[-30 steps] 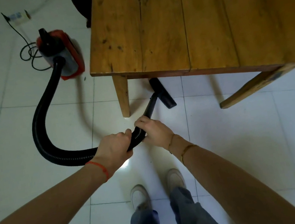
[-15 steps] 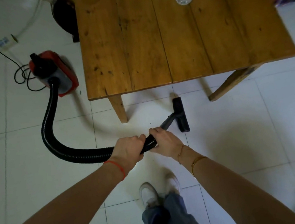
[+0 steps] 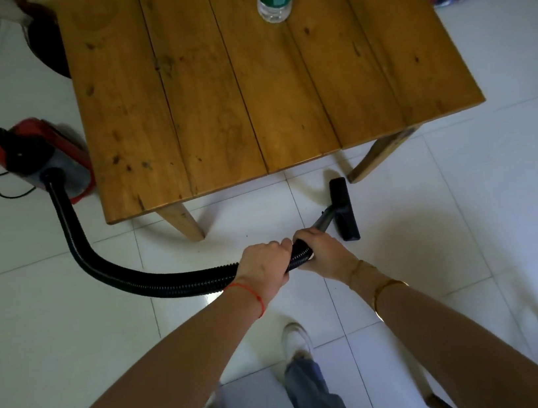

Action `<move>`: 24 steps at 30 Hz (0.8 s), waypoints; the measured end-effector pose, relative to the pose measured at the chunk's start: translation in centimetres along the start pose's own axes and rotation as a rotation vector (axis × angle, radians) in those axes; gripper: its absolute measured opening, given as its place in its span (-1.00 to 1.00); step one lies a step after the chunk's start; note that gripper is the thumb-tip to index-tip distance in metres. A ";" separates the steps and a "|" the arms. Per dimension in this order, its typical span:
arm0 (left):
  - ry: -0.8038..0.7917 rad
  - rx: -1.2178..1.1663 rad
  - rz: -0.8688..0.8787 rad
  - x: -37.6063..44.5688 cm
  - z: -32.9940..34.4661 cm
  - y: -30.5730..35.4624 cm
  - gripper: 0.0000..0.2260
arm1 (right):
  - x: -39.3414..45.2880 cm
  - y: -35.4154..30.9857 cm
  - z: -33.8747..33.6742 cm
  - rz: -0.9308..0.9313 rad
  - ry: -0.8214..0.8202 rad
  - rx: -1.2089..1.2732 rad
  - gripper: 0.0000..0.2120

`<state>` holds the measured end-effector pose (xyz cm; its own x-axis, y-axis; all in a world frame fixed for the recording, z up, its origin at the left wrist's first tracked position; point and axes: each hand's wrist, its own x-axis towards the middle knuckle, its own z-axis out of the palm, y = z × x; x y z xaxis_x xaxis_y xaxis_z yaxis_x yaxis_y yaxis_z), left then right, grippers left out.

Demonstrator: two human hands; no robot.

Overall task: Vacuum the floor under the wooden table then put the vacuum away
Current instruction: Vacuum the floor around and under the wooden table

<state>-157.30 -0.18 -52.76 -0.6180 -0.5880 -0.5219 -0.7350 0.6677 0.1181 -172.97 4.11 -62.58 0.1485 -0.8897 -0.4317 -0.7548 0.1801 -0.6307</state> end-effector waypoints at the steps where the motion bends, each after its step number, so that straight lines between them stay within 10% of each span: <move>1: -0.004 -0.002 0.001 -0.3 0.1 -0.3 -0.68 | 0.1 -0.3 0.3 -0.003 -0.002 0.003 -0.71; 24: -0.161 0.087 0.011 -26.2 7.1 -23.5 -0.68 | 1.6 -29.4 22.8 -0.095 -0.087 0.098 -0.75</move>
<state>-121.89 2.76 -47.83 -0.5681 -0.5041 -0.6505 -0.6971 0.7148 0.0548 -135.99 6.99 -59.44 0.2741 -0.8657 -0.4189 -0.6692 0.1412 -0.7295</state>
